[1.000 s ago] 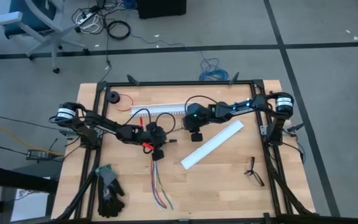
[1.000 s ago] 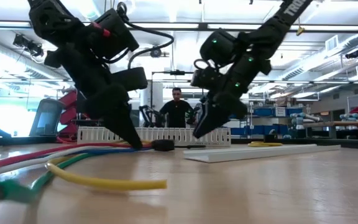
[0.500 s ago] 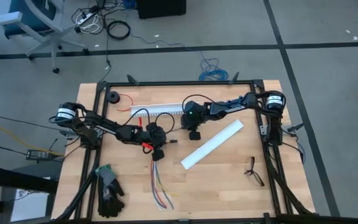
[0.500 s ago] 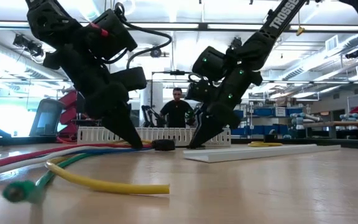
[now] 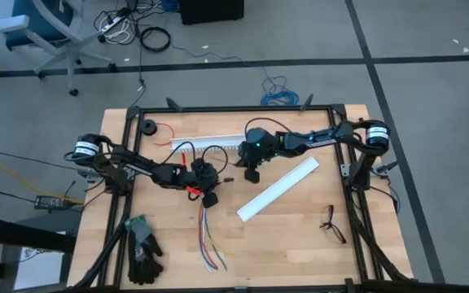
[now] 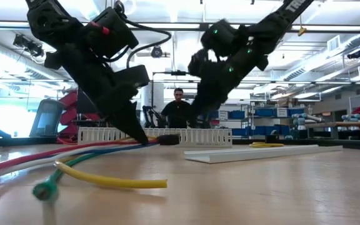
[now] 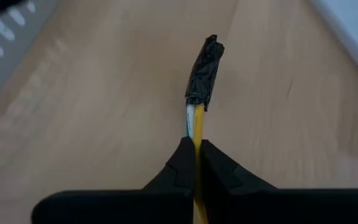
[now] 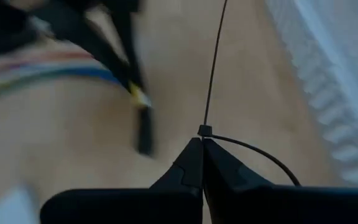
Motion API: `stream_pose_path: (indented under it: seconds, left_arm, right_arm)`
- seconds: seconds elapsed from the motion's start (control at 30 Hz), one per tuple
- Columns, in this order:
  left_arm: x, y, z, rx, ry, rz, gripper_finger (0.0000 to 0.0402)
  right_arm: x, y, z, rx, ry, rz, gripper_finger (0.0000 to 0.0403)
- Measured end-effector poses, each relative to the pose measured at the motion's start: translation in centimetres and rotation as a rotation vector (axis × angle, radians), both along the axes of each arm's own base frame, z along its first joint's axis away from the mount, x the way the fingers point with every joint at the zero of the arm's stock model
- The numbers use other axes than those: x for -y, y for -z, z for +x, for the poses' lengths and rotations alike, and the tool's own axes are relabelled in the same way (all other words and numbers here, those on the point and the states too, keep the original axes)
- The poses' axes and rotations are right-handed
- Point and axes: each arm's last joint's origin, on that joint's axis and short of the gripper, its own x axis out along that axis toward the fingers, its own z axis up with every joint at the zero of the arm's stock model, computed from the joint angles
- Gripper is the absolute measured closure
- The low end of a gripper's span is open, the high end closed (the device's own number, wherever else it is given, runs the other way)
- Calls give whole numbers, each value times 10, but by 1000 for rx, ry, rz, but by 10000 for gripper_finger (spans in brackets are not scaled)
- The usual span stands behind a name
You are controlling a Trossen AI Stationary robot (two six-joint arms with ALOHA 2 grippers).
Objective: Ziptie cables
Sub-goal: Wrap the cables together using the black zip tie
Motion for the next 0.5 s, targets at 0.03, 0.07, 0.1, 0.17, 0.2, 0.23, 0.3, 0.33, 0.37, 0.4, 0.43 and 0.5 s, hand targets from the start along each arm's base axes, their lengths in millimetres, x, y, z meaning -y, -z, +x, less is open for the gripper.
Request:
stream_pose_path:
  seconds: [0.03,0.07,0.1,0.17,0.2,0.23,0.3,0.33,0.37,0.4,0.43,0.5]
  left_arm:
    - [0,-1,1,17,-5,4,388]
    - [0,-3,3,43,-15,13,388]
    - [-1,-4,4,63,-23,20,388]
    - [-2,-7,6,98,-48,40,389]
    - [-2,-8,7,113,-58,48,389]
    - [-2,-8,8,122,-68,55,389]
    - [-3,-9,8,132,-87,72,389]
    - [-3,-9,8,133,-89,75,389]
    - [-3,-10,8,135,-88,76,389]
    - [-3,-10,9,144,-86,77,389]
    - [-3,-11,9,153,-86,77,389]
    - [-3,-13,11,175,-92,84,389]
  right_arm:
    - [-4,-2,-1,31,3,25,403]
    - [-7,-5,-1,70,4,50,403]
    - [-10,-7,-1,106,13,77,403]
    - [-15,-5,-4,122,38,125,403]
    - [-18,-2,-5,123,45,147,403]
    - [-20,1,-6,119,53,164,403]
    - [-25,5,-8,123,64,197,403]
    - [-27,6,-9,126,62,205,403]
    - [-30,7,-10,131,56,208,403]
    - [-32,9,-10,140,50,207,403]
    - [-34,9,-11,156,43,208,403]
    - [-38,6,-9,198,38,220,403]
